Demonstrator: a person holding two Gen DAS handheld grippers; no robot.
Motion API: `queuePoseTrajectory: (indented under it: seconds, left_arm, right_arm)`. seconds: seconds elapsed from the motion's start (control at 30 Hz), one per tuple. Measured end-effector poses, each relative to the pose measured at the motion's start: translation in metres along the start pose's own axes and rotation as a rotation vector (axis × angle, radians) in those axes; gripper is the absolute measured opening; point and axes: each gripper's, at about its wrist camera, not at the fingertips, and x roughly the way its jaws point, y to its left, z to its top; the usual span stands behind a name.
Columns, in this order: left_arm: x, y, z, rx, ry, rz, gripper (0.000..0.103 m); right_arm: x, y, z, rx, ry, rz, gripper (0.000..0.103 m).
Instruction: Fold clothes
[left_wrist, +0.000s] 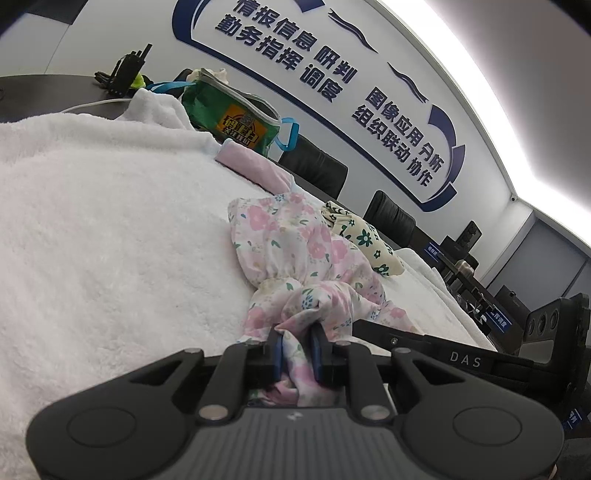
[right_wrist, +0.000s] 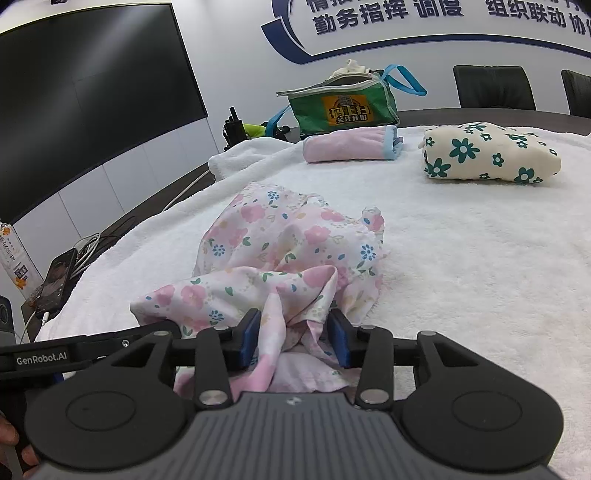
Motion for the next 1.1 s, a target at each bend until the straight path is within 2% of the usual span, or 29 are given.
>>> queuePoseTrajectory:
  seconds: [0.1,0.13,0.17,0.2,0.27,0.3,0.43,0.53,0.57,0.63,0.7,0.73,0.77,0.93,1.03,1.1]
  left_arm:
    - [-0.004,0.001,0.004,-0.004,-0.001,-0.006,0.017]
    - [-0.009,0.002,0.006,-0.011,-0.013,-0.003,0.023]
    - [-0.014,0.002,0.008,-0.017,-0.025,0.000,0.032]
    - [-0.019,0.003,0.010,-0.019,-0.043,0.005,0.035]
    - [-0.027,0.004,0.014,-0.014,-0.065,0.029,0.037]
    - [-0.030,0.004,0.015,-0.012,-0.069,0.034,0.037]
    - [-0.036,0.000,0.017,-0.005,-0.077,0.030,0.036]
    - [-0.041,-0.001,0.018,-0.028,-0.112,0.069,0.036]
    - [-0.044,0.002,0.019,-0.040,-0.115,0.064,0.036]
    - [-0.050,0.008,0.017,-0.043,-0.096,0.009,0.037]
    - [-0.054,0.012,0.013,-0.036,-0.071,-0.037,0.047]
    - [-0.056,0.011,0.009,-0.025,-0.059,-0.041,0.060]
    - [-0.057,0.009,0.004,-0.017,-0.054,-0.034,0.066]
    - [-0.055,-0.008,-0.011,0.024,-0.040,-0.065,0.066]
    - [-0.047,-0.010,-0.012,-0.015,-0.031,-0.055,0.064]
    - [-0.045,-0.005,-0.011,-0.064,-0.038,-0.052,0.057]
  right_arm:
    - [-0.002,0.000,0.000,0.002,-0.005,0.006,0.042]
    - [-0.004,0.000,0.000,0.003,-0.009,0.011,0.045]
    - [-0.006,0.000,0.000,0.003,-0.013,0.017,0.050]
    - [-0.008,0.000,0.001,0.004,-0.017,0.022,0.053]
    - [-0.017,0.000,0.001,0.003,-0.043,0.010,0.075]
    - [-0.024,0.000,0.001,0.001,-0.065,-0.005,0.075]
    - [-0.048,-0.007,0.008,0.031,-0.162,-0.041,0.073]
    - [-0.057,0.000,0.016,0.007,-0.219,-0.019,0.055]
    - [-0.054,0.007,0.018,-0.022,-0.212,-0.002,0.054]
    - [-0.043,0.026,0.019,-0.093,-0.175,0.009,0.053]
    - [-0.024,0.040,0.015,-0.152,-0.099,-0.012,0.053]
    - [-0.016,0.044,0.013,-0.169,-0.066,-0.017,0.053]
    - [-0.008,0.046,0.010,-0.174,-0.038,-0.025,0.053]
    - [0.000,0.041,0.004,-0.132,-0.017,-0.033,0.053]
    - [-0.002,0.042,0.002,-0.137,-0.020,-0.038,0.053]
    - [-0.005,0.043,0.001,-0.143,-0.024,-0.040,0.053]
